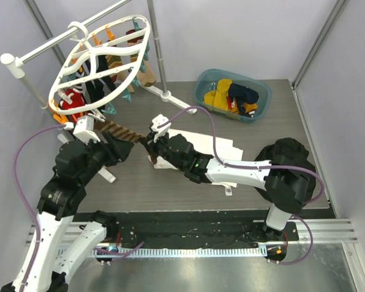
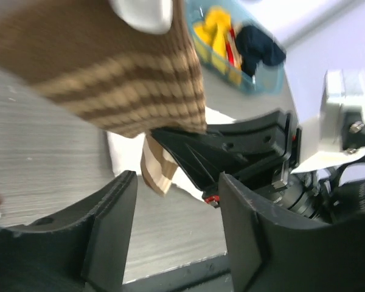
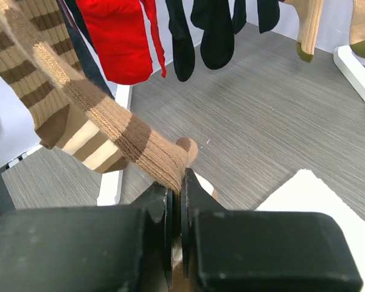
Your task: Remove the socks clipped to the hanger
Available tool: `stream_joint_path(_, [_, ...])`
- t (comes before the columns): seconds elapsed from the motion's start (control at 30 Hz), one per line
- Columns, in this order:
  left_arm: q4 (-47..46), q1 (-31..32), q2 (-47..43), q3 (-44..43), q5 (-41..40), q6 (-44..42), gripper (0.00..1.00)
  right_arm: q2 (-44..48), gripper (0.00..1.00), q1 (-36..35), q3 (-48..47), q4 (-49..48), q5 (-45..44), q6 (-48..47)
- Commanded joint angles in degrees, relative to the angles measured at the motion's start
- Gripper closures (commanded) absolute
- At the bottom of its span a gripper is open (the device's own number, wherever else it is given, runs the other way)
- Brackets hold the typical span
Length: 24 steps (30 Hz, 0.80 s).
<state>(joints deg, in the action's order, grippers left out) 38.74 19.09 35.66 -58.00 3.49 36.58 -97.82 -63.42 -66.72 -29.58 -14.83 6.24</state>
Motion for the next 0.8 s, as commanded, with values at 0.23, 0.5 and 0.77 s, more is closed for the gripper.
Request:
stream_joint_path(0.23, [9.58,-0.20,-1.04,-12.65,-18.50,-4.23,0.36,6.06,0.99,-1.01,-0.25,-2.59,1.38,2.72])
stream_joint_path(0.5, [10.39,-0.20,2.92,-21.63,-22.56,-7.75,0.39,6.15,0.99,-1.71,-0.25,-2.41,2.70,3.69])
stream_joint_path(0.77, [11.97,-0.20,5.56,-25.59,-26.78,-7.93,0.39,5.89,0.99,-1.97,-0.25,-2.41,3.14,3.52])
